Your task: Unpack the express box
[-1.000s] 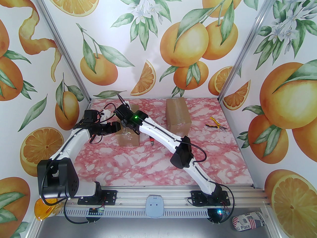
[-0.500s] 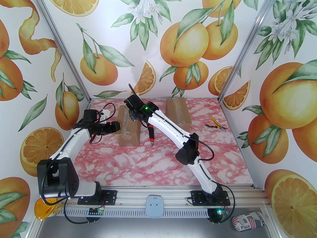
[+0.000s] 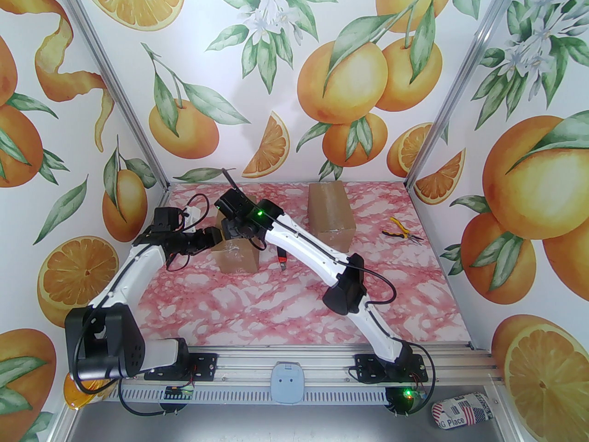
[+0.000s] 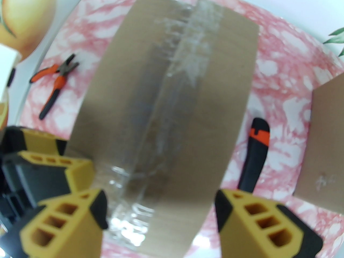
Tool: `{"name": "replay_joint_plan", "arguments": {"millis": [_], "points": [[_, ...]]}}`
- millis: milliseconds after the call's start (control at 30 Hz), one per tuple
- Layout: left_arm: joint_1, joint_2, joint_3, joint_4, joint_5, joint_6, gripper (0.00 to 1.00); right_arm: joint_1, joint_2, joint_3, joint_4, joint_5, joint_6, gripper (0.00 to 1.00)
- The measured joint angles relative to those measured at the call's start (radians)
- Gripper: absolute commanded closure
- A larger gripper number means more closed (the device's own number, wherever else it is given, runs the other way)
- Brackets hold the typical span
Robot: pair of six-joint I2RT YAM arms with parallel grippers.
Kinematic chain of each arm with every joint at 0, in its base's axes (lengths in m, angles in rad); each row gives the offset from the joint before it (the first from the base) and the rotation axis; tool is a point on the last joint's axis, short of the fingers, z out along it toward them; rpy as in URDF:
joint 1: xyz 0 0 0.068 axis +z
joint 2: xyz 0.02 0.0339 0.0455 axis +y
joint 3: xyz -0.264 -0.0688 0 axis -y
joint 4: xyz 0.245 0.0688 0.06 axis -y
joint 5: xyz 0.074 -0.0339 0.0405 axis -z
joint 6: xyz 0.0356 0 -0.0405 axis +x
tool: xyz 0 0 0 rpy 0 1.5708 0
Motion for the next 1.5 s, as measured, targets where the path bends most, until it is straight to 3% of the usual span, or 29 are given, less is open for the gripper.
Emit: {"name": "replay_joint_plan", "arguments": {"millis": [233,567,933,1333,1500], "points": [[-0.047,-0.119,-0.107,0.042,-0.012,-0.159,0.38,0.005,0.0,0.0,-0.026,0.024,0.012,0.26],[-0.101,-0.249,-0.18,0.039,-0.114,-0.338,0.38,0.043,0.008,0.0,-0.112,0.058,0.023,0.27],[-0.115,-0.288,-0.204,0.044,-0.169,-0.396,0.39,0.065,0.034,0.029,-0.161,0.076,0.039,0.25],[-0.123,-0.304,-0.227,0.078,-0.169,-0.421,0.44,0.067,0.059,0.045,-0.184,0.098,0.057,0.22],[-0.13,-0.377,-0.277,0.098,-0.159,-0.491,0.44,0.062,0.058,0.039,-0.179,0.093,0.064,0.21]]}}
